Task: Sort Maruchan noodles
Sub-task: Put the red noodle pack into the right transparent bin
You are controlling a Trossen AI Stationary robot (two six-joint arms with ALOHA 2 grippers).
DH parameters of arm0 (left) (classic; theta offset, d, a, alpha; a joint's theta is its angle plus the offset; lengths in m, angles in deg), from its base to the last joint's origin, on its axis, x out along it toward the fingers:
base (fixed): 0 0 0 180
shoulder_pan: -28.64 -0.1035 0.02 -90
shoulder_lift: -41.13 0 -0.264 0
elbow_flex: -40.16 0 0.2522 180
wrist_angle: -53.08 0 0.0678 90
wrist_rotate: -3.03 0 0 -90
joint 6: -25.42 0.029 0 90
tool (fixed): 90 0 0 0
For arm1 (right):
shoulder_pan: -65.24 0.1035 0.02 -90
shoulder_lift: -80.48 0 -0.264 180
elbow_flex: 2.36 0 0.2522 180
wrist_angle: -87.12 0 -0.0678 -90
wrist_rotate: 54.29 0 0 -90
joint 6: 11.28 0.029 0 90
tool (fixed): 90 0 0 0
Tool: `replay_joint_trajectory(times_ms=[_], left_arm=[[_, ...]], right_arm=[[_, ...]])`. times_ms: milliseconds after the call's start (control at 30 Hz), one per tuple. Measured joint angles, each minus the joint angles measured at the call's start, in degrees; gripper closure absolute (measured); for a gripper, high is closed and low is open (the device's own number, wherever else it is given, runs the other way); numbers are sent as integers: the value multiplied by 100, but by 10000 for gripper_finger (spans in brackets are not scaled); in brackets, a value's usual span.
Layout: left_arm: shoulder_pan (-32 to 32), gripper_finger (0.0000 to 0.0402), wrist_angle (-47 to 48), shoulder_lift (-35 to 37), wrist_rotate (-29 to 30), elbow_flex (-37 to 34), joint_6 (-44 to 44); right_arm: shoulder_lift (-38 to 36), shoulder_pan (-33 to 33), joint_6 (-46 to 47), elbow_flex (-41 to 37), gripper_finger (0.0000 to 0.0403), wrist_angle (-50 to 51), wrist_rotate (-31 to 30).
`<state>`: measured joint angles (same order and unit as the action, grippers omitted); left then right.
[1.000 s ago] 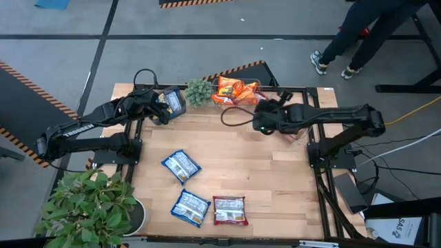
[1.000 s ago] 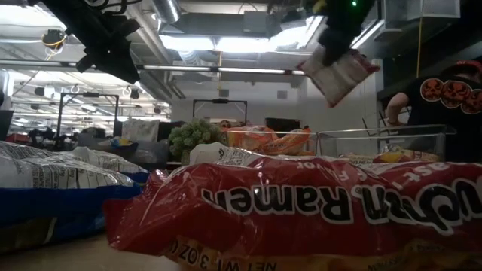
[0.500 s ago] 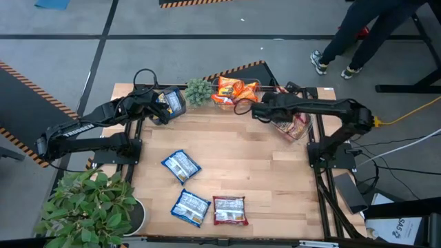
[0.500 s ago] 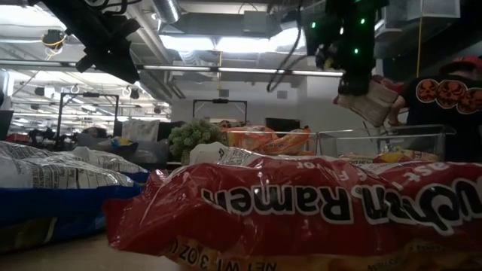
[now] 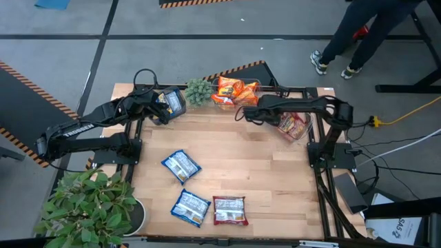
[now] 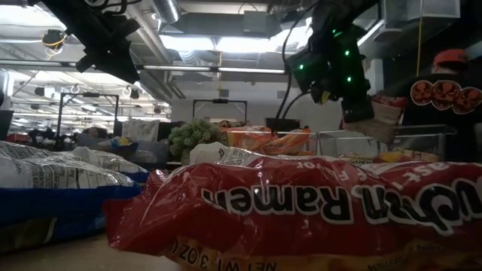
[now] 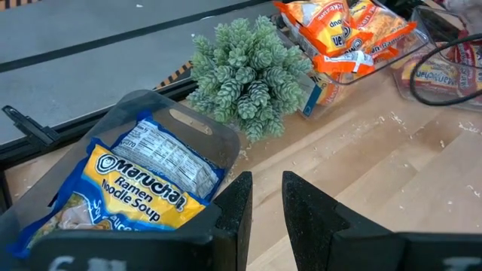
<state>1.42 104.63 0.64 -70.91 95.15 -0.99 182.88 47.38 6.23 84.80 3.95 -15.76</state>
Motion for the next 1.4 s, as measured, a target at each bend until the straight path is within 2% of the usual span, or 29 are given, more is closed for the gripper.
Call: replay_joint_trajectory(times_ms=[300, 367, 500, 667, 800, 933, 1067, 1167, 1233, 1300, 1400], left_arm=[[0, 333, 19, 0, -2, 0, 2], [0, 333, 20, 1, -2, 0, 2], [0, 333, 19, 1, -2, 0, 2], [0, 333, 19, 0, -4, 0, 0], [0, 333, 19, 0, -4, 0, 0], [0, 333, 18, 2, -4, 0, 0], [-2, 333, 17, 0, -4, 0, 0], [-1, 333, 17, 1, -4, 0, 0], [-2, 333, 17, 1, -4, 0, 0], [-2, 333, 17, 0, -4, 0, 0], [0, 333, 19, 0, -26, 0, -2]], right_arm=[[254, -130, -308, 1, 349, -183, 190], [244, -130, -320, 1, 343, -263, 400], [217, -130, -531, 3, 304, -581, 733], [205, -130, -710, 8, 228, -980, 1335], [202, -128, -920, 30, 180, -1148, 1436], [199, -130, -1111, 333, 160, -1156, 1742], [197, -130, -1151, 804, 158, -1158, 2171], [195, -128, -1144, 1204, 161, -1164, 2780], [193, -128, -1039, 1465, 161, -1224, 3424], [188, -126, -858, 1671, 161, -1494, 4391], [184, 36, -616, 1749, 161, -2209, 6151]])
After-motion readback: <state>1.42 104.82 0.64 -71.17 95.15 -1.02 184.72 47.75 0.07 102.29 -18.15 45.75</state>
